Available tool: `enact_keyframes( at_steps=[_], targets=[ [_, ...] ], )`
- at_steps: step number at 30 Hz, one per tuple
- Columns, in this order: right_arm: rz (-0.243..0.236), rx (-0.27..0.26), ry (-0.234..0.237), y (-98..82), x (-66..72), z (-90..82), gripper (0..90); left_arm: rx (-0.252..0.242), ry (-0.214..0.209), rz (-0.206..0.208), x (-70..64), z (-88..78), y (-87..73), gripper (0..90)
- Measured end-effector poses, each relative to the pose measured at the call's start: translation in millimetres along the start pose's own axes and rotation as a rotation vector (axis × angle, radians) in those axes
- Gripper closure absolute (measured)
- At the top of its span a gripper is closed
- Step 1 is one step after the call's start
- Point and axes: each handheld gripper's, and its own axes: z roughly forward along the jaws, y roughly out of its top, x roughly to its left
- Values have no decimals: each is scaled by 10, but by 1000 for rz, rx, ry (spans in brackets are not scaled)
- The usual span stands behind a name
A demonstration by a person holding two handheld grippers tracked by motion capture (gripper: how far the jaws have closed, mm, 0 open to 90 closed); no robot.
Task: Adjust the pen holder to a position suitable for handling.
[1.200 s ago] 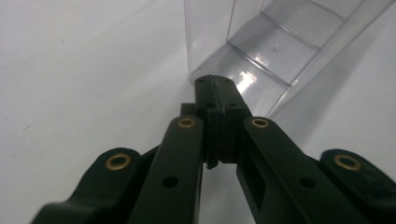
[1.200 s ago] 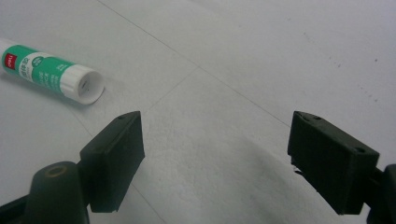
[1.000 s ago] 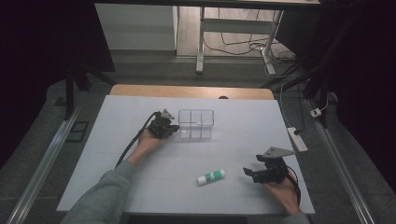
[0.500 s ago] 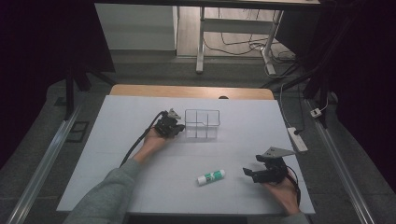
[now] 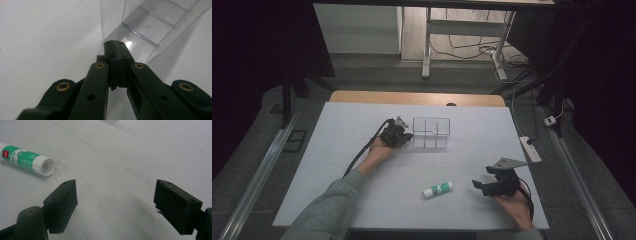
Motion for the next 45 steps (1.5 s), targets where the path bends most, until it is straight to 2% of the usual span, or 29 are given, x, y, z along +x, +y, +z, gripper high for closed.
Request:
enact_keyframes(
  at_steps=[5, 12, 20, 30, 32, 34, 37, 40, 45],
  targets=[
    [-3, -1, -3, -1, 5, -3, 185, -1, -10, 1, 30, -47, -15, 891],
    [-7, -1, -2, -4, -7, -9, 185, -5, -3, -15, 74, -304, -123, 892],
    [-5, -9, 2, 6, -23, 5, 188, -11, 7, -21, 7, -617, -330, 891],
    [-11, 0, 4, 25, -27, 40, 186, -25, 13, -24, -58, -883, -535, 866],
    [-10, 3, 3, 21, -30, 42, 185, -28, 12, -20, -83, -945, -593, 820],
    [-11, 0, 5, 22, -29, 41, 185, -36, 13, -25, -109, -1012, -656, 732],
    [-18, 3, 7, 20, -22, 35, 185, -30, 37, -35, -160, -1116, -750, 579],
    [-16, -4, 11, 14, -20, 25, 185, -25, 37, -47, -202, -1216, -852, 469],
    [-17, -4, 12, 13, -28, 21, 184, -22, 46, -70, -252, -1340, -986, 367]
  ],
)
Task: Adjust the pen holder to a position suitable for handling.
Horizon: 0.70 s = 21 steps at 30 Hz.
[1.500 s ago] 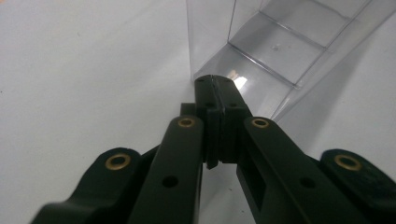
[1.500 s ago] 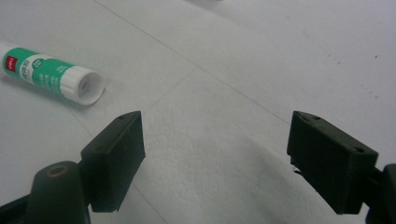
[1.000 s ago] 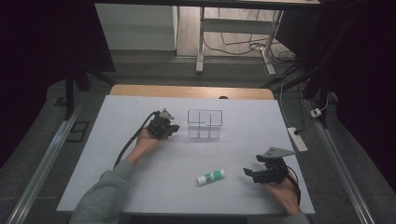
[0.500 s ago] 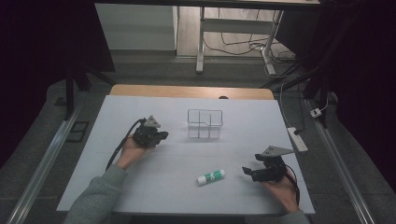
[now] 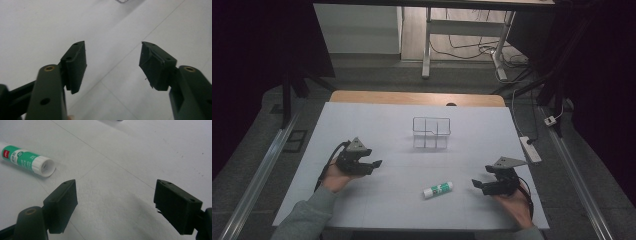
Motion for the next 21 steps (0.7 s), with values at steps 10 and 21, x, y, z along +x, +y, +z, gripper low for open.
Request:
enact_keyframes(
  at_steps=[10, 21],
  targets=[
    [-4, 6, 3, -19, 11, -9, 183, 6, 20, -9, -39, -192, -235, 313],
    [-3, -5, 5, -40, 18, -40, 184, -6, 28, -20, -40, -322, -455, 297]
  ],
)
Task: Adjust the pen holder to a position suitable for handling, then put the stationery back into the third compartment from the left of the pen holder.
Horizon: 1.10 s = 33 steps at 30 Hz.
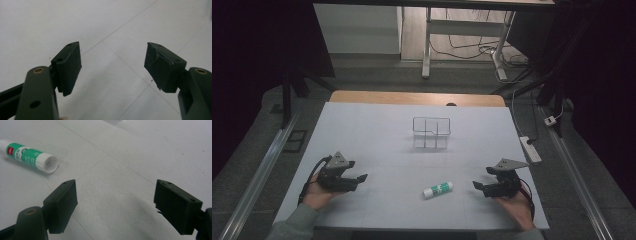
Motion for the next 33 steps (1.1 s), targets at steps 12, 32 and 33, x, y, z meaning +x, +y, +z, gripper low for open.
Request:
enact_keyframes(
  at_steps=[12, 32, 33],
  targets=[
    [-2, -1, 2, 3, 10, 3, 185, -8, 6, 5, 35, 10, -4, 294],
    [-56, 8, 53, 202, 79, 21, 176, 8, 3, 13, 35, 22, -10, 289],
    [-61, 6, 63, 232, 92, 27, 176, 8, 4, 13, 35, 23, -10, 288]
  ],
)
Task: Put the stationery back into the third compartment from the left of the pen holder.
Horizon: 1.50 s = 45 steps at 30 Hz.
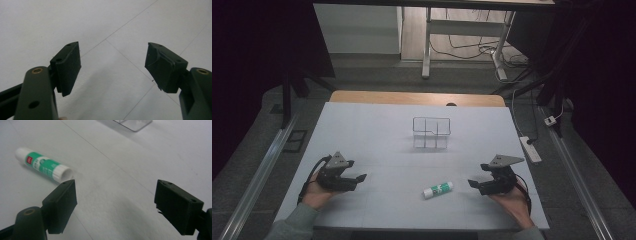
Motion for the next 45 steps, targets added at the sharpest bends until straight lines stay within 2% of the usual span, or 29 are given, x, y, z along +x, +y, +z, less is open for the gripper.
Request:
enact_keyframes(
  at_steps=[4, 8, 20, 25, 29, 38, 45],
  targets=[
    [-37, 9, 16, 109, 43, 33, 176, 3, -2, 3, -2, 10, 2, 288],
    [-52, 19, 30, 199, 49, 76, 180, 10, -5, 8, -1, 22, 1, 287],
    [-135, 56, 110, 505, 143, 175, 188, 16, -9, 11, -21, 40, -5, 285],
    [-154, 65, 139, 594, 153, 241, 193, 24, -10, 13, -25, 62, -7, 284],
    [-176, 91, 164, 638, 179, 314, 195, 39, -8, 32, -55, 89, -7, 282],
    [-263, 158, 206, 796, 320, 460, 200, 32, -7, 34, -60, 80, -6, 281],
    [-329, 186, 249, 942, 454, 556, 206, 32, -5, 34, -70, 79, -5, 281]
  ],
)
